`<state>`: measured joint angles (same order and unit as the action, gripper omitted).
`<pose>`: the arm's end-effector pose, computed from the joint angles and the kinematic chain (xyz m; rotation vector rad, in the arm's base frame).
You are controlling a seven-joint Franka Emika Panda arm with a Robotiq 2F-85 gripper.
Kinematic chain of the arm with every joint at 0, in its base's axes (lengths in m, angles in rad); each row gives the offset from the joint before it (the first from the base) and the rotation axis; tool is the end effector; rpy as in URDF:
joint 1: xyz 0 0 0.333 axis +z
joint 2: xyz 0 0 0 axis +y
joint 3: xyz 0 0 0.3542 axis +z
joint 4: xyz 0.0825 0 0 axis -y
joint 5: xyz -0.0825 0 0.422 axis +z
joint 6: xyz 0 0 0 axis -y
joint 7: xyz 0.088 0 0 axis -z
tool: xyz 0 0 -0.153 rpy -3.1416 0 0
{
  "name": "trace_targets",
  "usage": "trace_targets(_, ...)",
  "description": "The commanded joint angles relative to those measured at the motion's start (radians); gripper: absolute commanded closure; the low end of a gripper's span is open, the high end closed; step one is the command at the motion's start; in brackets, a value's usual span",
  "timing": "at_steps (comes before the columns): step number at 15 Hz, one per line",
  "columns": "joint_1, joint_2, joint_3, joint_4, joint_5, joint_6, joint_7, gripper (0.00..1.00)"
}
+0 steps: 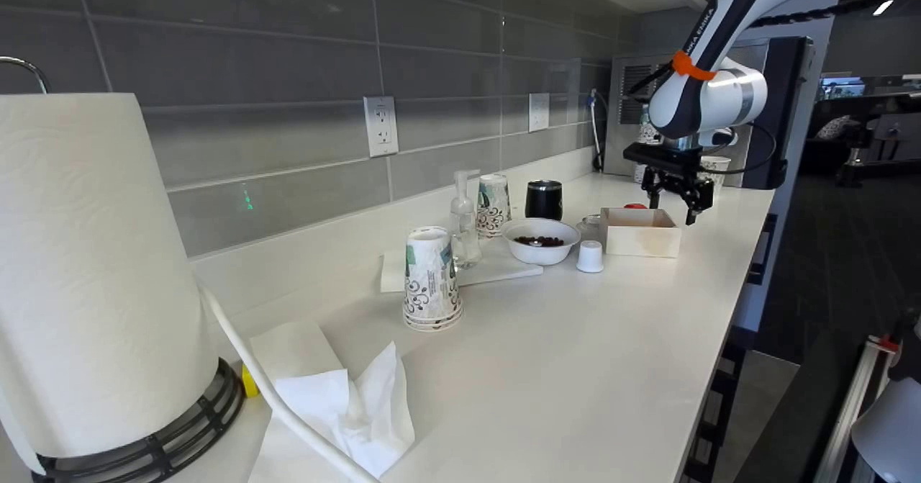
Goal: Put the pizza, orange block and orange object inside the wooden box.
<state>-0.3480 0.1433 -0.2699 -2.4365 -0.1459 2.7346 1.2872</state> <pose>0.4385 -0.3114 0.2236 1.9507 -2.3837 0.2832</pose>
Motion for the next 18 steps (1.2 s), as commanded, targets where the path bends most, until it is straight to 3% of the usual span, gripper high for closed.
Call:
trace_targets(1,0.034,0.067,-0.032,0.052,0.068,-0.011,-0.063,0.00)
trace_targets(10,0.065,0.135,-0.049,0.093,0.155,-0.010,-0.128,0.00)
trace_targets(11,0.071,0.139,-0.051,0.097,0.157,-0.009,-0.130,0.25)
trace_targets(13,0.081,0.141,-0.055,0.103,0.156,-0.011,-0.130,0.34)
trace_targets(18,0.101,0.116,-0.076,0.109,0.142,-0.036,-0.142,0.71)
